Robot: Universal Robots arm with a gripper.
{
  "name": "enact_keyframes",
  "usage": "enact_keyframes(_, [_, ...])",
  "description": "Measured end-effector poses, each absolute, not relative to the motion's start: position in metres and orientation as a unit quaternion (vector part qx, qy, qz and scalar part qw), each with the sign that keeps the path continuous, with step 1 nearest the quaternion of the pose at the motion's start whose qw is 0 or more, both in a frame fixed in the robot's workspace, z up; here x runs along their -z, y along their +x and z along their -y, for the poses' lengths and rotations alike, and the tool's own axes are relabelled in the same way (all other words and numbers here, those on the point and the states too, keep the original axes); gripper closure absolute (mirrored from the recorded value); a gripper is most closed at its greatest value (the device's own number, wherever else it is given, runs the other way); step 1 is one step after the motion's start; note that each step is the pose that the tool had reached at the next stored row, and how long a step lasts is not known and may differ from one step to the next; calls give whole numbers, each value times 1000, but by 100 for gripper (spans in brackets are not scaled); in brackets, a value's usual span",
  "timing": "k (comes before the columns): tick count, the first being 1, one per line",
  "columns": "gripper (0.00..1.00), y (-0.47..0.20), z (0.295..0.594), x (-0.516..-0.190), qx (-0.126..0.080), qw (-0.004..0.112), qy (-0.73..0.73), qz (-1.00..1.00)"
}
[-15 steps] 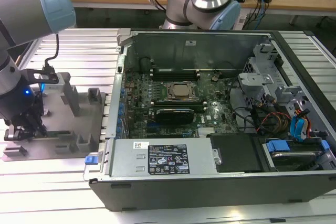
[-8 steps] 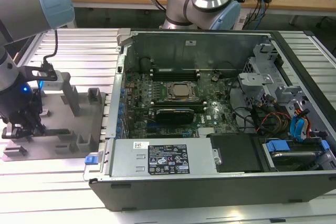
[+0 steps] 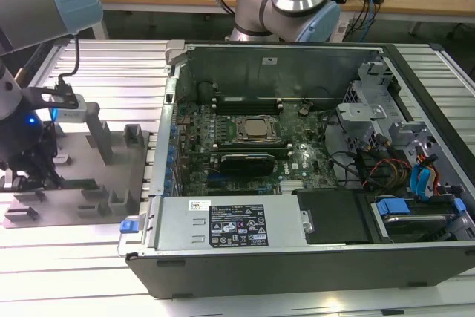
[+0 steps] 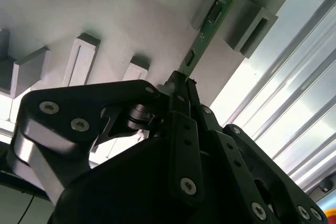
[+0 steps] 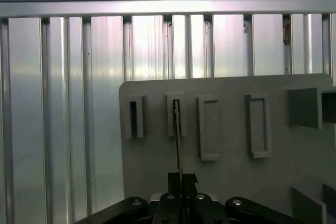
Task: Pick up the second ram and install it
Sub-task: 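Pick up the second ram and move it above second insertion slot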
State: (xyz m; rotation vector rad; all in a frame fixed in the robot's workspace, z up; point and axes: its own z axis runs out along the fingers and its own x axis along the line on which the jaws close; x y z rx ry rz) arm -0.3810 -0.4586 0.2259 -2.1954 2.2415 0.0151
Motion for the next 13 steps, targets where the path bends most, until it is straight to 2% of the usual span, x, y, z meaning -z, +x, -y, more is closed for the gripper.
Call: enact_keyframes(13, [89,-381,459,-247,-5,2,-700,-714])
